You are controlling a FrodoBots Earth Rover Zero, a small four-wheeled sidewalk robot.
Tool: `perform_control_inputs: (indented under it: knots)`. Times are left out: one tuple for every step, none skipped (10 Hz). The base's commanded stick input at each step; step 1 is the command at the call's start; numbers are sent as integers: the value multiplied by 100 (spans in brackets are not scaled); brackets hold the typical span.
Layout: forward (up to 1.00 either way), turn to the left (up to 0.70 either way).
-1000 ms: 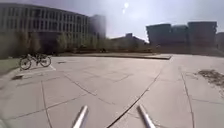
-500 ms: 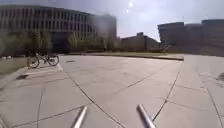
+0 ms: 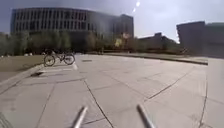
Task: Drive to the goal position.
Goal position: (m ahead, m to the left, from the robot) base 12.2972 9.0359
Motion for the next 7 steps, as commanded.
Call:
perform_control_inputs:
  knots:
    - [70,0]
    - [70,0]
    - [70,0]
    - [70,0]
    - [70,0]
    - [70,0]
    - [70,0]
